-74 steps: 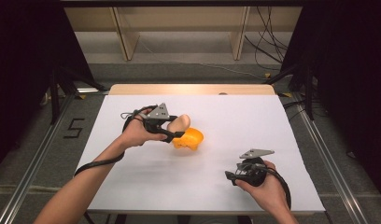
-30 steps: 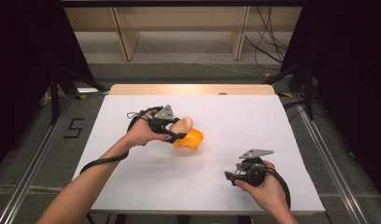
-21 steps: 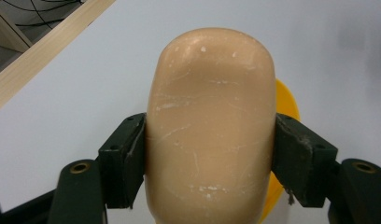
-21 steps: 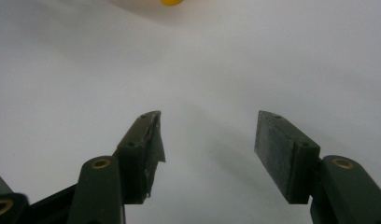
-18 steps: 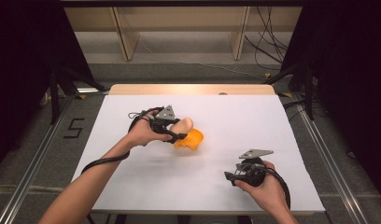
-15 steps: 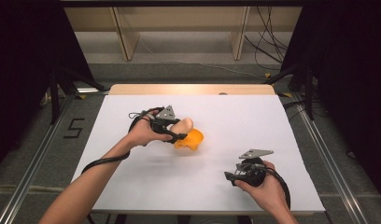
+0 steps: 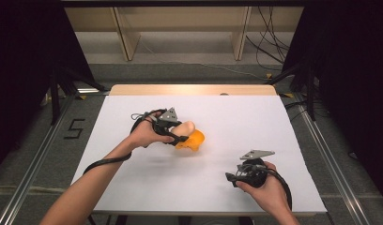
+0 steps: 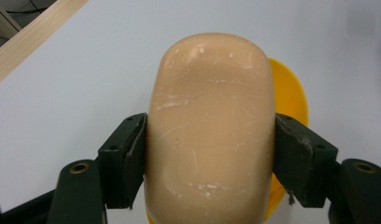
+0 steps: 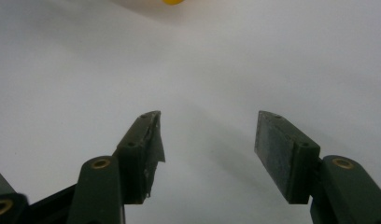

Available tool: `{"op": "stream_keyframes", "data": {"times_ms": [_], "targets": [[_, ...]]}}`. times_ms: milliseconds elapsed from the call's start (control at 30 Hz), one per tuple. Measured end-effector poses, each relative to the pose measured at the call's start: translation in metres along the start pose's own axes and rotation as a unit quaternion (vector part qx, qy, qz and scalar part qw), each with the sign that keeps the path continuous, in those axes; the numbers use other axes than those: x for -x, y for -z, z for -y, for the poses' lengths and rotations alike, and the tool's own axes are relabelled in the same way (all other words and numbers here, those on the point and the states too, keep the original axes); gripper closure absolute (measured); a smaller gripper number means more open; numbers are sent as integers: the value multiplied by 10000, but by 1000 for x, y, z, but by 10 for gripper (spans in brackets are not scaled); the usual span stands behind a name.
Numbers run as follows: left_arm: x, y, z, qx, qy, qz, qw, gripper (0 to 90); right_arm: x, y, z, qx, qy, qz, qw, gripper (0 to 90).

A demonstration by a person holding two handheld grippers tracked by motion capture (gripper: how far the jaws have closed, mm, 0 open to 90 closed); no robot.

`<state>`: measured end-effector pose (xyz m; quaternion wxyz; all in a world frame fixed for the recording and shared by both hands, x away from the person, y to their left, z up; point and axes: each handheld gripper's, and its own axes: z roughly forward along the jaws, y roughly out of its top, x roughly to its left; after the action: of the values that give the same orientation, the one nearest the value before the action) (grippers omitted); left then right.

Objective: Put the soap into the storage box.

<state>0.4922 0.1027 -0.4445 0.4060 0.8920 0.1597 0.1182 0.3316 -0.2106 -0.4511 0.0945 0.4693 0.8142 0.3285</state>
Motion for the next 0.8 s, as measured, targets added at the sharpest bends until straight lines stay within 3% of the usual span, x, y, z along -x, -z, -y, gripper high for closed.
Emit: {"op": "stream_keyframes", "data": {"times_ms": [33, 67, 133, 300, 333, 400, 433, 467, 500, 667, 800], "targets": [[-1, 1, 0, -41, -103, 24, 9999, 316, 0, 0, 0, -1, 2, -4, 10000, 418], [1, -1, 0, 39, 53, 7, 10000, 316, 0, 0, 0, -3, 1, -4, 10000, 418], [1, -2, 0, 30, 59, 20, 10000, 316, 0, 0, 0, 2, 3, -3, 10000, 418], [2, -2, 0, -97, -17, 51, 9999, 318, 0, 0, 0, 16, -4, -16, 10000, 418], [1, -3, 0, -119, -114, 83, 9998, 319, 0, 0, 0, 4, -3, -9, 10000, 418], [3, -3, 0, -102, -31, 85, 9999, 324, 0, 0, 0, -2, 4, 1, 10000, 418], [2, -2, -1, -101, -100, 103, 9998, 335, 0, 0, 0, -4, 3, -1, 10000, 417], [3, -2, -2, 7, 78, 133, 9999, 339, 0, 0, 0, -5, -2, -2, 10000, 417], [2, 0, -4, -74, -44, 99, 9999, 339, 0, 0, 0, -10, 1, -1, 10000, 416], [2, 10, -7, 55, 105, 77, 9999, 333, 0, -2, 0, 126, 119, -11, 9998, 416], [4, 22, -7, 167, 127, 87, 9997, 336, 0, 2, -1, -25, 1, -32, 10000, 416]]}}
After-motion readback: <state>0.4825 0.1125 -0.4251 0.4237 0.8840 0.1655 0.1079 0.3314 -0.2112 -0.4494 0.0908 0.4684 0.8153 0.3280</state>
